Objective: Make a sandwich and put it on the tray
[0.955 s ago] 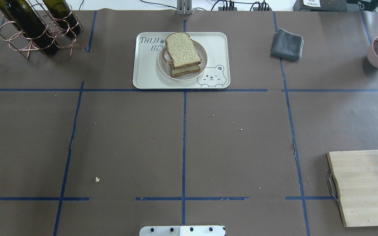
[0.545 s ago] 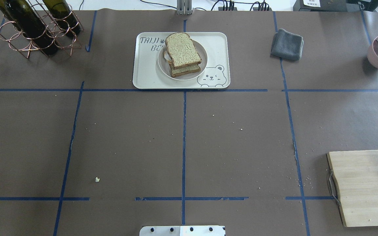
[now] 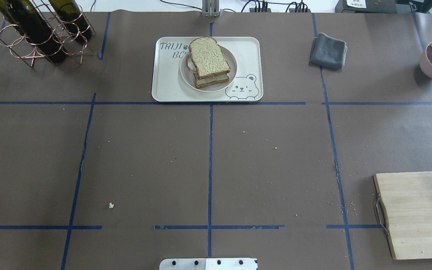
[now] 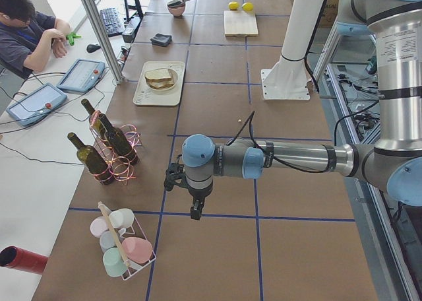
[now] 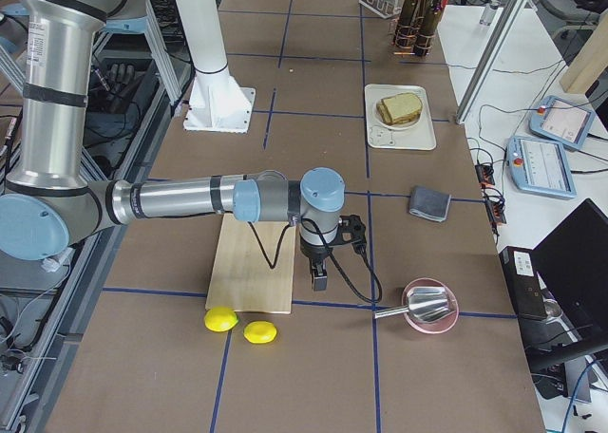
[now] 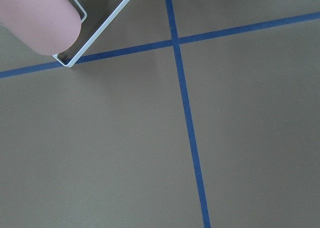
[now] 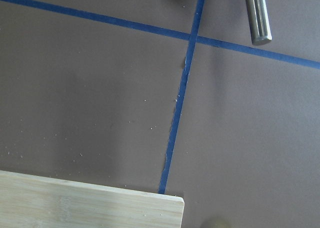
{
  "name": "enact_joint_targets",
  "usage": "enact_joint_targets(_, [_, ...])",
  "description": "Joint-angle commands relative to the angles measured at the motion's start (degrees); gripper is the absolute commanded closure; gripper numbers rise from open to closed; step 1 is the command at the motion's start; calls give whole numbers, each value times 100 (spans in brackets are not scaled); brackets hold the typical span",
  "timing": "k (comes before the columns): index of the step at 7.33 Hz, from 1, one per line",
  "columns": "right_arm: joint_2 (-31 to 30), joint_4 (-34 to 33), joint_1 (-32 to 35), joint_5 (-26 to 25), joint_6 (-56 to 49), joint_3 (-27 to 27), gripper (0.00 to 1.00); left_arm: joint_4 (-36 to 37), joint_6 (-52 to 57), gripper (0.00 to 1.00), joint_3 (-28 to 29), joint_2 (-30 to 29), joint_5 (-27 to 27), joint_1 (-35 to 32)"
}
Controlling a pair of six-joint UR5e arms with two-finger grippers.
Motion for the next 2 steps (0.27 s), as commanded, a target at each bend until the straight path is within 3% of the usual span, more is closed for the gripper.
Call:
enact_joint_targets(1, [0, 0, 0, 18, -1, 0, 0, -71, 7, 0, 13, -9, 0, 0])
enact_joint_targets(2, [0, 0, 0, 27, -1, 0, 0, -168, -10, 0, 40, -9, 0, 0])
